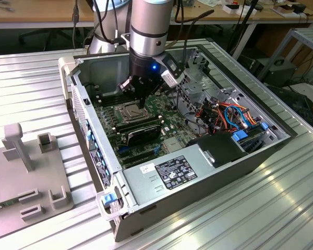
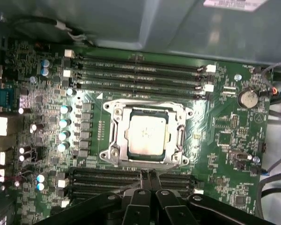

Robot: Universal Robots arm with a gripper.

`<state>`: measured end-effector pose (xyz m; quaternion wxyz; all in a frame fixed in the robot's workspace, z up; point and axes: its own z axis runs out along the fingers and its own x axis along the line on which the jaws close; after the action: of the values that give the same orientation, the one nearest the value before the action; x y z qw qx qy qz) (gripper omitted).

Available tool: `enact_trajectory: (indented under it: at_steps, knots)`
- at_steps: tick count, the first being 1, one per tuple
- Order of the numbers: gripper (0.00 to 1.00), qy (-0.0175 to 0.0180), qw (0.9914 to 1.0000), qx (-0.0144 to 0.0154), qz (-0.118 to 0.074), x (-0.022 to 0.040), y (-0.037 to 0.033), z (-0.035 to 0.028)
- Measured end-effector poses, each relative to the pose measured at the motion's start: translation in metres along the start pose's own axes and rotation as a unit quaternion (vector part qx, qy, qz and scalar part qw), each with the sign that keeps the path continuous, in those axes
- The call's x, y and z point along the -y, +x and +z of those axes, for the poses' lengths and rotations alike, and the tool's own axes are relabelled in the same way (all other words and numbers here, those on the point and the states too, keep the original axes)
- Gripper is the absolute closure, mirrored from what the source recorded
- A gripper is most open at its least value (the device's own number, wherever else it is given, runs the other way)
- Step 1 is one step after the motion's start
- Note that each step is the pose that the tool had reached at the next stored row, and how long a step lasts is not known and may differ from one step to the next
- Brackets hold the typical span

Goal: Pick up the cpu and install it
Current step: 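Install the second cpu locking lever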

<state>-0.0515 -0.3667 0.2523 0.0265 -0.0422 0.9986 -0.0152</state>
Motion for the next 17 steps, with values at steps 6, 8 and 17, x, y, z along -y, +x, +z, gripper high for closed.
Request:
enact_trajectory:
  at_steps: [6,8,17]
  knots:
    - [0.89,0.0001,1.0,-0.0001,0.0,0.0013,0.0001,0.0]
    - [0.89,0.0001,1.0,0.0,0.0,0.0017,0.0002,0.0]
    - [0.89,0.0001,1.0,0.0,0.0,0.0025,0.0012,0.0]
